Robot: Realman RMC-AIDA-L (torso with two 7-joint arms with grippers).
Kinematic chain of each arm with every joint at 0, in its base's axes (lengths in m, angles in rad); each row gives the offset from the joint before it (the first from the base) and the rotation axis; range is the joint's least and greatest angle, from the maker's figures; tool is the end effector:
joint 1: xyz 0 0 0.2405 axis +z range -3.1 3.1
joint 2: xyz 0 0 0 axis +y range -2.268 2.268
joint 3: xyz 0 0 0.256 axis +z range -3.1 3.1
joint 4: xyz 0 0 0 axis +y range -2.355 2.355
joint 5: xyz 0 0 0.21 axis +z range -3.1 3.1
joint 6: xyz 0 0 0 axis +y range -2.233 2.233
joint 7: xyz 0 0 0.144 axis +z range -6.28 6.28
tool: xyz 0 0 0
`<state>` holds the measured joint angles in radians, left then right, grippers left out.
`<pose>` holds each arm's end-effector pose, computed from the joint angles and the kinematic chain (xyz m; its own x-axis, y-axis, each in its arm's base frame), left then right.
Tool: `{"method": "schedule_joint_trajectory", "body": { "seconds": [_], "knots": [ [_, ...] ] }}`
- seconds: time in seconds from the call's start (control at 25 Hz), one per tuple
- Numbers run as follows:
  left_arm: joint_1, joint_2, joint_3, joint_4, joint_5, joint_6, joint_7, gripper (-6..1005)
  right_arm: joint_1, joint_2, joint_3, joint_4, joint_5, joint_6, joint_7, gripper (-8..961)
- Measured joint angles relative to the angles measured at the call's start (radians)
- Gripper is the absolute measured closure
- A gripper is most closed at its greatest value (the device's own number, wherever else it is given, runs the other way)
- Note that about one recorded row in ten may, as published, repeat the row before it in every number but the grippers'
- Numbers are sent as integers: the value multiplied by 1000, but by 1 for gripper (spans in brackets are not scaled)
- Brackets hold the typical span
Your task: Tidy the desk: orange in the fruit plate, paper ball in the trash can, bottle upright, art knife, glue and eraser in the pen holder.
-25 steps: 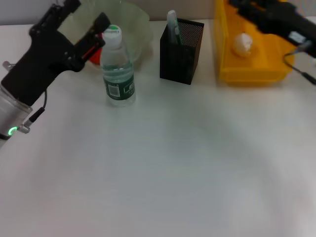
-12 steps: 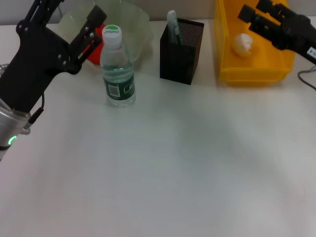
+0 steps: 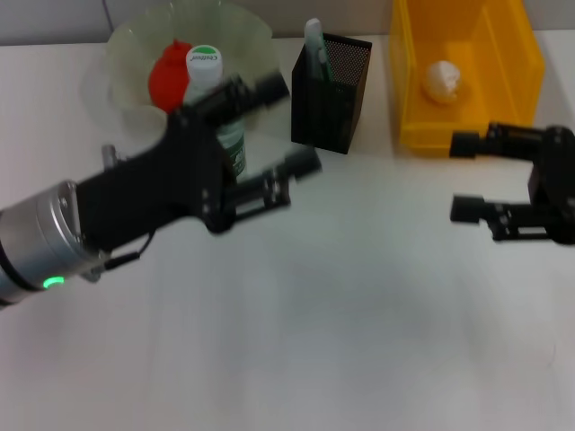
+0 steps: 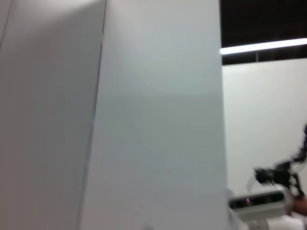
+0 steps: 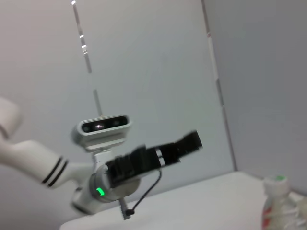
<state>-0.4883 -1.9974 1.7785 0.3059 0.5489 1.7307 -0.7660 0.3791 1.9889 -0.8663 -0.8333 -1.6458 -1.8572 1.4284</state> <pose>-0.2086 0.2841 -0.0225 0.4594 -0.0506 0.8868 0.2065 -0.9649 -0.1621 0.2434 0.2901 0.0614 0.7392 -0.1928 -0.6453 -0.2842 -0.9580 -0.0394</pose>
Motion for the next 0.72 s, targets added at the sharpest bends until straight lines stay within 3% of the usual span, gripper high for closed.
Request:
{"method": "schedule_joint_trajectory", "body": {
  "seconds": [0.32, 0.72],
  "knots": [
    [12, 3, -83, 5, 200, -21, -88, 216, -42, 15, 18, 14, -17, -67, -105, 152],
    [10, 7, -88, 8, 220, -32, -112, 216, -31, 35, 56, 57, -13, -86, -181, 152]
  ]
}}
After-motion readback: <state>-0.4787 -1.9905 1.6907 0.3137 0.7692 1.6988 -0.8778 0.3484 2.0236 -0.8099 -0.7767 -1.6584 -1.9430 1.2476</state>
